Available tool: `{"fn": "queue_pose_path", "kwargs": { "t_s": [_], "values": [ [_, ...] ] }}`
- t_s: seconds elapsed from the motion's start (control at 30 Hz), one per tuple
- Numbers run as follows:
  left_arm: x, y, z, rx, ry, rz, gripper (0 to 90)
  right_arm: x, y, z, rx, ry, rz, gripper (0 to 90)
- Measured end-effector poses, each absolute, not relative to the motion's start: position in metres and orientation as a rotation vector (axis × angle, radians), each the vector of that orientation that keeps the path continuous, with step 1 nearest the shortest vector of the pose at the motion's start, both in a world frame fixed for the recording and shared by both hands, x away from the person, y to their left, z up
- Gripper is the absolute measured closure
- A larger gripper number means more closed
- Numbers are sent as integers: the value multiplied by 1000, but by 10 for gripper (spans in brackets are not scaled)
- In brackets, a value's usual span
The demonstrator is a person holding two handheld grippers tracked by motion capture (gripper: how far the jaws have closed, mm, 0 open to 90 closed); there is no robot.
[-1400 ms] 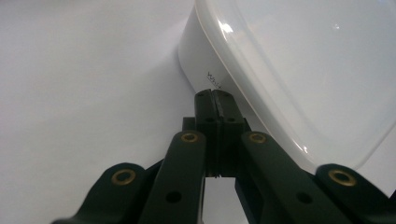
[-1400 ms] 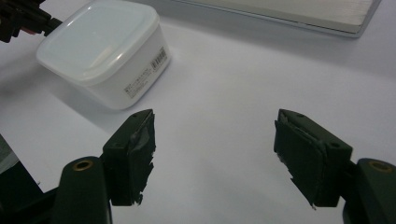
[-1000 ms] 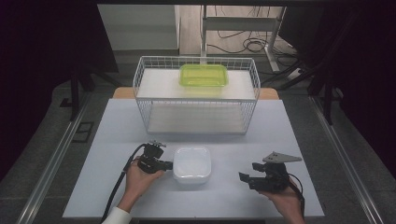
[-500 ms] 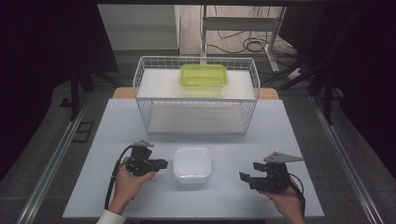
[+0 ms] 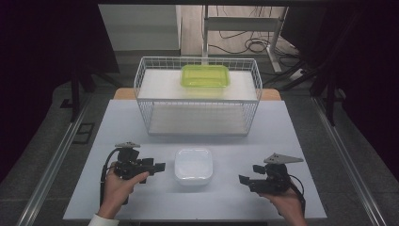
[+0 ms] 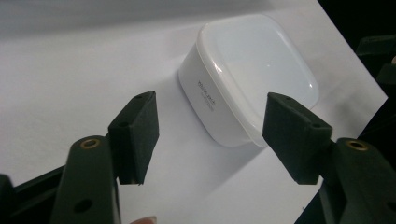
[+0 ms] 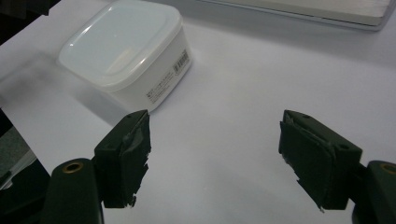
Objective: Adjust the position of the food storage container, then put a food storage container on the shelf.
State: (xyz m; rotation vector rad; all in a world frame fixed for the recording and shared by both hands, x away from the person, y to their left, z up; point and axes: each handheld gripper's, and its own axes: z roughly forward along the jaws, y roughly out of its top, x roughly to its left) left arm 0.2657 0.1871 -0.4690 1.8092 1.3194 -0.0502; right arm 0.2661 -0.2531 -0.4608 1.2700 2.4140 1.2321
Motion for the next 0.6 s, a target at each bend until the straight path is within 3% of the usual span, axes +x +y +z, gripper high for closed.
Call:
{"fn": "queue_pose_path", "kwargs": {
  "t_s": [0.4, 0.6],
  "values": [
    [266, 182, -467, 1804, 1302, -68, 324, 266, -237, -459, 1256, 2434, 1282, 223],
    [269, 180, -469, 1827, 1292, -69, 331, 269, -230, -460, 1283, 2448, 1305, 261]
  ]
}}
